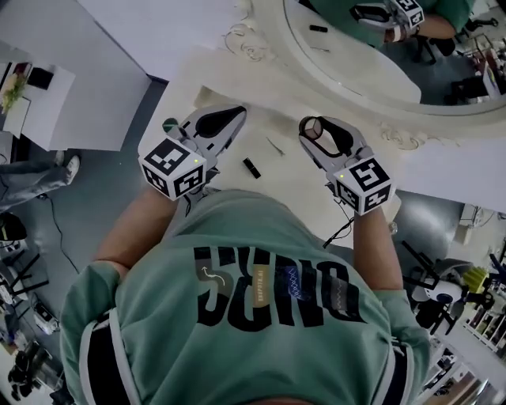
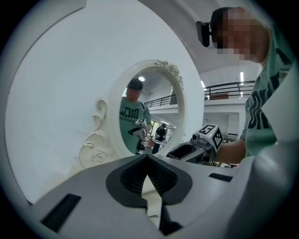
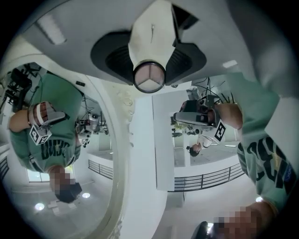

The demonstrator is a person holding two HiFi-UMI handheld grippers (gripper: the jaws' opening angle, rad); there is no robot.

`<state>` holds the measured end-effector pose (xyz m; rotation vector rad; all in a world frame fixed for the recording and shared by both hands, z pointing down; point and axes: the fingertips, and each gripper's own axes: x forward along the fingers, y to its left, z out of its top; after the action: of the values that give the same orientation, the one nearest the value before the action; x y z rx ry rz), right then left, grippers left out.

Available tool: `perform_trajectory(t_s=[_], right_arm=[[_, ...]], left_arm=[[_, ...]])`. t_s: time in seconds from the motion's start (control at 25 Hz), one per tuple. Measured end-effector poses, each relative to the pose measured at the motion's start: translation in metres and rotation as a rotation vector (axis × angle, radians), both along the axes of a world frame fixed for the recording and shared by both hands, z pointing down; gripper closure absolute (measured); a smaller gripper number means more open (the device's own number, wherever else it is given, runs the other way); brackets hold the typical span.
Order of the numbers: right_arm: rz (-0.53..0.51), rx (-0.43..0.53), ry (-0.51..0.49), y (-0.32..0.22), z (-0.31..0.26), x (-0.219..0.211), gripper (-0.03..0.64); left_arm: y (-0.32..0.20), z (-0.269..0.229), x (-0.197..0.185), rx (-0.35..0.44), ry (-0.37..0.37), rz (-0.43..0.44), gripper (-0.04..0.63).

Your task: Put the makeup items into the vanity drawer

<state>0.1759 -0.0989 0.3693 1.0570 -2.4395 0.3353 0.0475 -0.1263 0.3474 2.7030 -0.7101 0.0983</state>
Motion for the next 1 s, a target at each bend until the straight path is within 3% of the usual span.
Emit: perform_trajectory(t_s=[0.2, 0.44, 0.68, 1.0], right_arm=[[-0.104, -0.075, 0.001, -0.045, 0.059, -0.088, 0.393], [-0.128, -0.174, 0.04, -0.088, 0.136, -0.169, 0.393], [-0.054, -0.302, 0.053, -0.101, 0.194, -0.193, 0.391], [0.036, -0.42, 0.036, -0.107, 0.216, -0.204, 0.391]], left_arm=[[-0.026, 0.05, -0.071, -0.062, -0.05, -0.105, 0.592], [-0.053, 0.094, -0.129, -0.114, -0.075, -0.119, 0.592], [-0.066, 0.117, -0.157, -0.153, -0.065, -0.086, 0.592], [-0.074, 0.138, -0.175, -0.203, -0.048, -0.053, 0.592]])
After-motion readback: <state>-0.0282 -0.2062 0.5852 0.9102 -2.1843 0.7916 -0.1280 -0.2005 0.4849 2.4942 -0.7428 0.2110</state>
